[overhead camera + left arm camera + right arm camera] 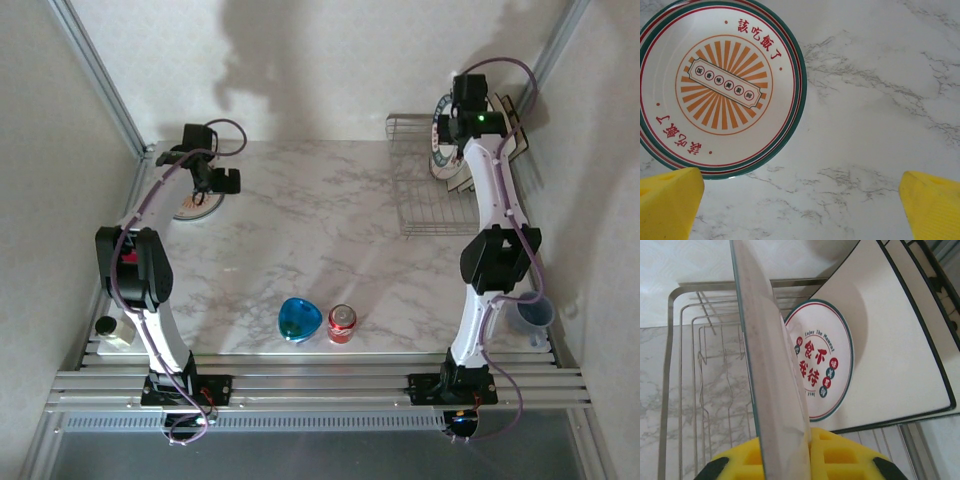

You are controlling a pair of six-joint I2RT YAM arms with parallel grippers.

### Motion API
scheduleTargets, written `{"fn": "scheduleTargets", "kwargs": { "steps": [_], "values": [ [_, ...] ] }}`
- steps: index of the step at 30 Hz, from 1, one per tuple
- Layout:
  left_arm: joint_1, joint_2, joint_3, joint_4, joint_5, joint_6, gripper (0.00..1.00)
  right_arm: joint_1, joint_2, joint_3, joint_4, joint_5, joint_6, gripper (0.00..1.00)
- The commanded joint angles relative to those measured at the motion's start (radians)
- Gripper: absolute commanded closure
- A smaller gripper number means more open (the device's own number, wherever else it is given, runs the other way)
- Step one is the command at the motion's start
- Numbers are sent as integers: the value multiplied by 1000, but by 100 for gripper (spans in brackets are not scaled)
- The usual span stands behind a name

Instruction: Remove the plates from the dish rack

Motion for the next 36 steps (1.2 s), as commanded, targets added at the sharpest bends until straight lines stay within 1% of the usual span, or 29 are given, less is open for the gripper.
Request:
{"fn": "scheduleTargets", "kwargs": {
  "steps": [1,6,8,10,12,15,18,21,25,28,33,36],
  "values": [
    [-5,-40,-14,-20,4,9,1,3,-85,-55,62,-17,3,100],
    [-7,-45,-19,-15,5,5,0,19,-180,-173,99,-134,25,100],
    [-7,-45,-22,-15,6,4,0,23,-236,-252,137,-221,61,100],
    [-6,-41,-22,-15,7,4,1,26,-295,-335,196,-340,102,100],
    [-7,-39,-18,-15,9,6,1,32,-356,-424,275,-453,151,100],
    [-6,-37,-12,-15,15,9,0,35,-443,-564,432,-666,264,100],
    [-6,-36,-5,-15,15,11,0,36,-494,-670,578,-825,402,100],
    [-7,-35,-4,-13,23,10,0,37,-530,-802,765,-943,564,100],
    [-7,-32,-3,-7,40,11,0,40,-550,-975,993,-1024,752,100],
    [-6,-29,2,-4,43,11,1,42,-540,-1059,1095,-1048,834,100],
    [-7,-33,2,14,76,7,1,54,-501,-1138,1204,-1068,908,100],
    [-6,-22,9,21,86,3,1,74,-476,-1152,1197,-1059,892,100]
  ]
}}
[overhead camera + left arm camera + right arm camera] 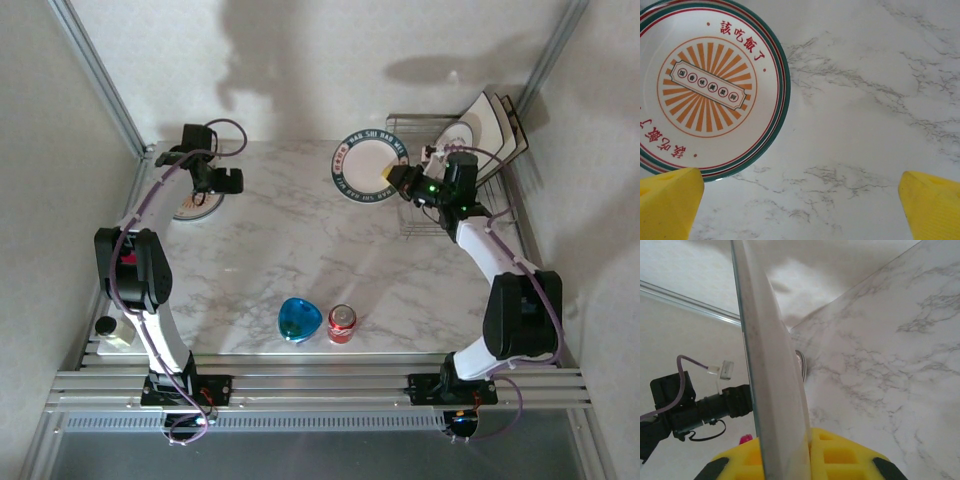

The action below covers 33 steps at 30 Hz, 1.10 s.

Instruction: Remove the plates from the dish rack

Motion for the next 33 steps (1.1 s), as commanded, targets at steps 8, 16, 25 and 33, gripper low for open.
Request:
{"fn": "scheduleTargets", "kwargs": {
  "steps": [8,16,25,33],
  "values": [
    [-10,-24,16,48,62,-11,0,39,48,-16,141,-19,46,100],
    [-13,-54,-67,263,491,-77,0,62,76,12,123,-12,32,100],
    [-38,-28,-219,817,1023,-432,0,93,103,62,101,-6,24,100],
    [-75,30,-219,899,1076,-508,4,128,168,126,149,-20,63,100]
  ]
}}
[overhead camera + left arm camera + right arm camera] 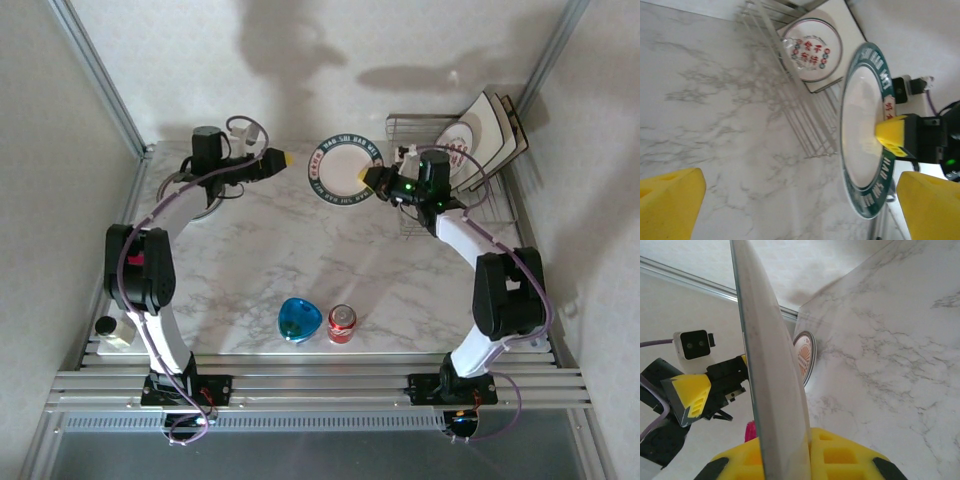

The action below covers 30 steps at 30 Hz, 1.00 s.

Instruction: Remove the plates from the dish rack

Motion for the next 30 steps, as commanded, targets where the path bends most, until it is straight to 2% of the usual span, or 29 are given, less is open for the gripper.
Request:
{"fn": "scheduleTargets", "kwargs": {
  "steps": [1,14,18,25,30],
  "values": [
    [-14,33,-5,100,79,-65,5,22,36,65,80,-20,27,100],
    [-65,96,14,125,41,-101,23,83,139,161,102,-34,53,100],
    [-70,119,34,140,39,-123,36,92,143,164,102,-36,55,100],
    [-71,135,59,176,29,-164,66,97,164,176,85,-36,39,100],
    [-75,142,59,245,35,-217,75,99,181,183,96,-41,50,100]
  ]
}}
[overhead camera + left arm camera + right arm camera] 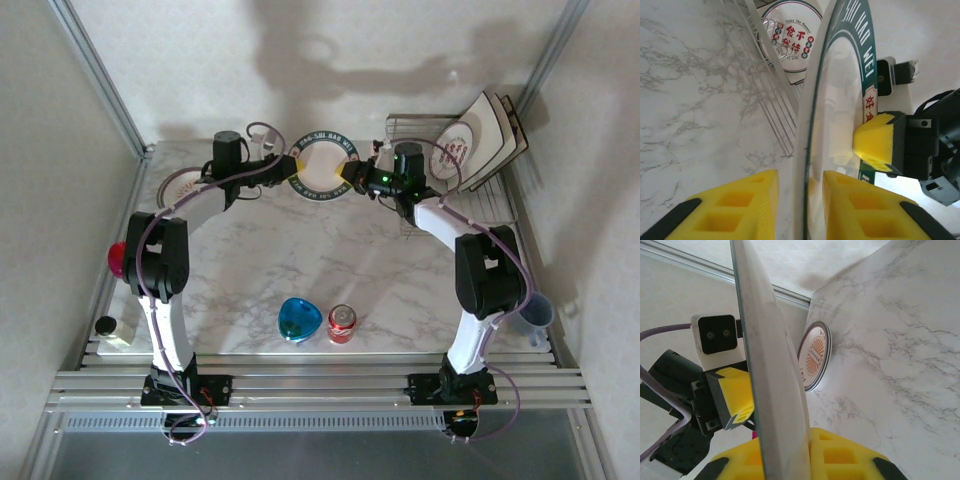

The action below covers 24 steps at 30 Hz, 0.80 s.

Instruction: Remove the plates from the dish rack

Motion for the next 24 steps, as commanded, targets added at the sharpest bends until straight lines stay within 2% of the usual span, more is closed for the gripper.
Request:
{"fn": "scheduleTargets", "kwargs": {
  "steps": [1,4,8,12,14,16,18,24],
  "values": [
    [-9,18,29,81,2,-34,78,12,14,41,50,-36,7,100],
    [-10,15,22,85,-1,-37,85,12,20,49,51,-38,10,100],
    [-12,15,20,87,1,-39,100,14,26,59,45,-40,7,100],
    [-11,11,21,87,4,-37,100,13,33,76,13,-38,-10,100],
    [-12,6,18,87,5,-36,100,13,31,85,-11,-37,-24,90],
    [-11,3,18,88,0,-36,100,13,26,99,-46,-34,-50,76],
    [-9,-1,17,89,-6,-37,100,7,16,124,-122,-29,-98,67],
    [39,-39,-18,110,-28,-53,100,-55,-11,312,-604,67,-400,20]
  ]
}}
